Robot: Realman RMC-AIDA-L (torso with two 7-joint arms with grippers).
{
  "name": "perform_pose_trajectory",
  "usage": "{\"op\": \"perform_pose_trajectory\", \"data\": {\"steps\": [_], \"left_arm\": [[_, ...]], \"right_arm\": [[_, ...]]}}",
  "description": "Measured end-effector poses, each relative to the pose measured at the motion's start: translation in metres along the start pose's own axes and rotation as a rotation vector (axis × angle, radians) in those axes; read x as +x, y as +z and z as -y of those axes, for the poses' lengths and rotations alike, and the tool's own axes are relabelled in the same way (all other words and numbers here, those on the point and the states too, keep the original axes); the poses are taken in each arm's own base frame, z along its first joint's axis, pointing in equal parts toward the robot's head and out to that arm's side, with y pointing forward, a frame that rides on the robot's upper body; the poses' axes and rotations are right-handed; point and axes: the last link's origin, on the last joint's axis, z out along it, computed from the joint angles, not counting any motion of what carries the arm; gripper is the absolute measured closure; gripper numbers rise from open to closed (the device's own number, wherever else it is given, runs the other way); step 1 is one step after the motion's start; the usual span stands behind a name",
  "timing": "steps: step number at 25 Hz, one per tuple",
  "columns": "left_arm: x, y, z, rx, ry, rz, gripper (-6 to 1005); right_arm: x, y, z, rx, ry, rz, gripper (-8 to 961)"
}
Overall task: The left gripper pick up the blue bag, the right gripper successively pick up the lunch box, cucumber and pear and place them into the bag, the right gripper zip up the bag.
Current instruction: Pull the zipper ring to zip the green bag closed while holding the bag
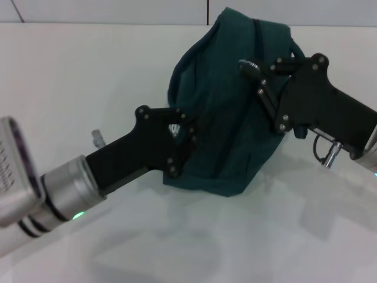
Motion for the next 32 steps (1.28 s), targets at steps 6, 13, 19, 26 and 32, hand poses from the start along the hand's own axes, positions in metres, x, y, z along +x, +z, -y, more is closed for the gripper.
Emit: {"op": "perform_pose_trajectory", "data": {"steps": [6, 13, 19, 26, 32], "left_arm": [[0.006, -0.023, -0.012, 0.023, 0.132, -0.046, 945], [0.004, -0.032, -0.013, 0.035, 0.164, -0.026, 945], [-0.002, -0.032, -0.008, 0.049, 0.156, 0.022, 945], [-0.002, -0.031, -0.005, 0.047, 0.153, 0.033, 945], [0.007, -0.038, 0.0, 0.041, 0.151, -0.005, 945]], "right_arm": [[-0.006, -0.004, -0.005, -0.016, 0.013, 0.045, 935], [-0.002, -0.01, 0.0, 0.018, 0.071, 0.027, 935], [0.001, -0.018, 0.006, 0.07, 0.09, 0.014, 935], [0.005, -0.031, 0.014, 0.152, 0.108, 0.004, 935], [0.005, -0.045, 0.023, 0.226, 0.112, 0.009, 934]]}}
